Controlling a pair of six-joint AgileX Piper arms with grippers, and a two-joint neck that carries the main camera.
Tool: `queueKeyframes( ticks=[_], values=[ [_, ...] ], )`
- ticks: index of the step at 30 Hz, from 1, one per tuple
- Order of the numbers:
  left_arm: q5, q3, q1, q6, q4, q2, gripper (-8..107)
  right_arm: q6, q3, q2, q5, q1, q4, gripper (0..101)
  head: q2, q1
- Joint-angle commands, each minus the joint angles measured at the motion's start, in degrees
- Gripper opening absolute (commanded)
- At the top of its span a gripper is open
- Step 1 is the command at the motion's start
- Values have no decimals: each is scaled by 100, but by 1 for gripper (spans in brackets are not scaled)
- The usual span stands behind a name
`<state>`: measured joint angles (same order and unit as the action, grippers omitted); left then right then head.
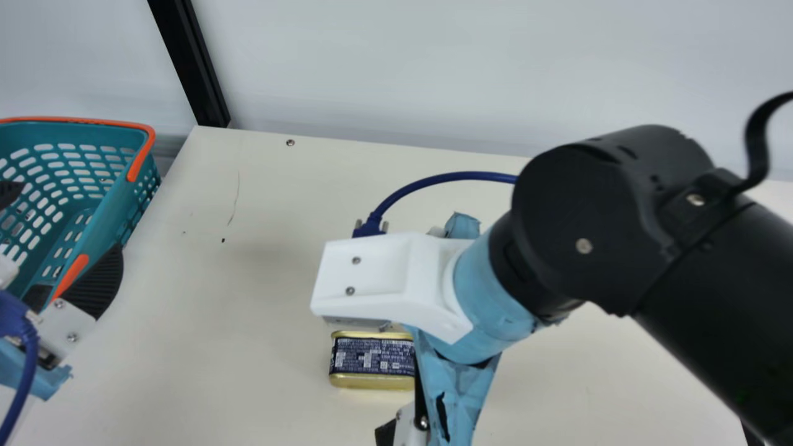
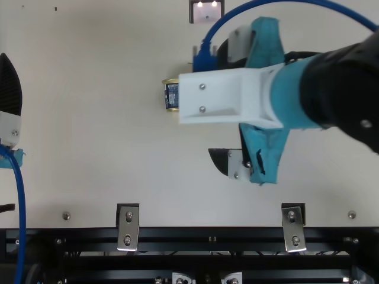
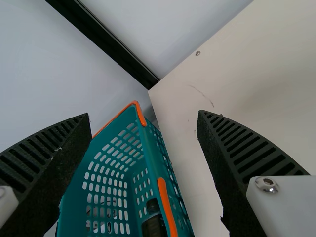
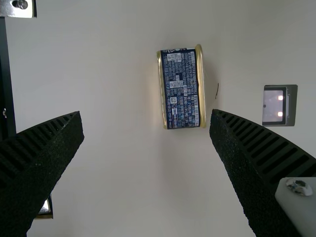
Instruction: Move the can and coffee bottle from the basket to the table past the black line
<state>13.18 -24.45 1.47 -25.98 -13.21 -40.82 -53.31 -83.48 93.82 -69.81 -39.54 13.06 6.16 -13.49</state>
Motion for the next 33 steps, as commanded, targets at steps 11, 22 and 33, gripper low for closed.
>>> queueKeyframes(
  ticks=[11, 22, 33],
  values=[
    [0, 0, 0, 0, 0, 0, 90, -90, 53, 180, 15, -234, -366, 101, -80, -45],
    [0, 0, 0, 0, 0, 0, 90, 109, 114, 277, 289, -307, -481, 101, -80, -45],
    [0, 0, 0, 0, 0, 0, 90, 379, -21, 715, 887, -483, -741, 101, -80, -45]
  ],
)
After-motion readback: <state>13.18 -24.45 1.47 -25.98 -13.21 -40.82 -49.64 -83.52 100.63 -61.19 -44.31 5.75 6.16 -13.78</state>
